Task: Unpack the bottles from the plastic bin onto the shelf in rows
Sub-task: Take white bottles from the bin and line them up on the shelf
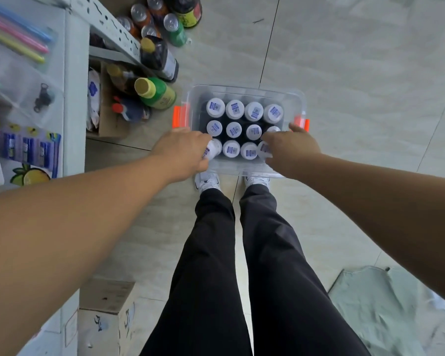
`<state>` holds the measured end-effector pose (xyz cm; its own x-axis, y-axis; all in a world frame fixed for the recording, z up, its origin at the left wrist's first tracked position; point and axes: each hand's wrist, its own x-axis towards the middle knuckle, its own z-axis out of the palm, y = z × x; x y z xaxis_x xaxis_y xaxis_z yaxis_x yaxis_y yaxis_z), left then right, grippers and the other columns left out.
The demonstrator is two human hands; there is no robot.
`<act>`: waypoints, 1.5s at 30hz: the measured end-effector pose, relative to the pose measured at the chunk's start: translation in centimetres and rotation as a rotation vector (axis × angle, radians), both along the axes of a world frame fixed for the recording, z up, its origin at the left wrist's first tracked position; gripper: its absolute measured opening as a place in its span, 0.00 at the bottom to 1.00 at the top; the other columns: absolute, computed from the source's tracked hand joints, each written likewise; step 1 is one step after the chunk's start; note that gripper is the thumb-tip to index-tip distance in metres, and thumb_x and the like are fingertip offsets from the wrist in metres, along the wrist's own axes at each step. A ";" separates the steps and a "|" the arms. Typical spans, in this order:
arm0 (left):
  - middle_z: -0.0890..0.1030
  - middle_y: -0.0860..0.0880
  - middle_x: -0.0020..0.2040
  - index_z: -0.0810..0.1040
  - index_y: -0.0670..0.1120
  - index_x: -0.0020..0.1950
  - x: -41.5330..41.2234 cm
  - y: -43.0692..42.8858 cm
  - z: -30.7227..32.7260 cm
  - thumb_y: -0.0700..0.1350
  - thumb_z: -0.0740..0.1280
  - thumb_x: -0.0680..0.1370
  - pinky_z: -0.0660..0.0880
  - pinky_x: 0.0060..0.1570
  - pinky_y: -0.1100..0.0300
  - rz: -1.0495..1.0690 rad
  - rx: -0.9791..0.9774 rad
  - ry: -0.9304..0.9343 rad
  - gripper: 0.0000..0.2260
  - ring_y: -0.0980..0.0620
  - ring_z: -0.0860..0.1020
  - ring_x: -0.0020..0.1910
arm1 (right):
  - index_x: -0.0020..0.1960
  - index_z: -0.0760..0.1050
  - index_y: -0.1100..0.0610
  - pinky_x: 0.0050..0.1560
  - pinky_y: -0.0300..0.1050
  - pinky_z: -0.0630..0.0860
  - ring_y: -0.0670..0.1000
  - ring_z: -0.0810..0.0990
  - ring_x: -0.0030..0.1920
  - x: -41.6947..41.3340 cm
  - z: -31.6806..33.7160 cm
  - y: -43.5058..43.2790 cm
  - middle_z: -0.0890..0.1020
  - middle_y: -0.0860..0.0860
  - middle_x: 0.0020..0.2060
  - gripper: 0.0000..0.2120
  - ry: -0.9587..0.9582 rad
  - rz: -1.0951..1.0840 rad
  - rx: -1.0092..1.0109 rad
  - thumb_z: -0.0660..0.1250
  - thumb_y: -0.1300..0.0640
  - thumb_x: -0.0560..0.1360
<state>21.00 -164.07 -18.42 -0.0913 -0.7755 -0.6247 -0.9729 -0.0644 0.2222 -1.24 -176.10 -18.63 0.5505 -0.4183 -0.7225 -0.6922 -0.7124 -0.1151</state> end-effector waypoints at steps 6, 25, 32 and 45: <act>0.76 0.41 0.62 0.70 0.39 0.68 -2.2 -0.2 -1.2 0.45 0.65 0.80 0.72 0.49 0.48 0.217 0.010 0.096 0.19 0.39 0.75 0.56 | 0.55 0.69 0.58 0.39 0.49 0.74 0.58 0.78 0.45 0.8 -0.3 0.5 0.77 0.54 0.47 0.15 0.003 -0.137 0.062 0.67 0.49 0.76; 0.83 0.48 0.42 0.82 0.47 0.46 0.5 -5.4 10.6 0.53 0.73 0.72 0.77 0.44 0.51 0.665 -0.005 0.389 0.10 0.47 0.80 0.44 | 0.52 0.74 0.58 0.35 0.45 0.67 0.54 0.75 0.42 4.0 10.7 -6.1 0.78 0.52 0.44 0.19 -0.141 -0.416 0.256 0.71 0.45 0.72; 0.86 0.48 0.41 0.86 0.51 0.46 5.2 -12.3 29.3 0.57 0.76 0.70 0.79 0.41 0.52 0.696 -0.152 0.354 0.12 0.49 0.82 0.38 | 0.43 0.76 0.62 0.43 0.52 0.78 0.60 0.82 0.42 10.1 30.9 -14.5 0.85 0.57 0.38 0.22 -0.269 -0.243 0.144 0.71 0.42 0.71; 0.80 0.59 0.27 0.85 0.56 0.38 11.5 -13.5 63.0 0.57 0.77 0.67 0.67 0.24 0.70 0.674 -0.489 0.157 0.07 0.61 0.75 0.24 | 0.39 0.79 0.60 0.32 0.38 0.74 0.49 0.82 0.30 19.5 62.3 -20.2 0.86 0.54 0.34 0.18 -0.471 0.149 -0.120 0.72 0.44 0.70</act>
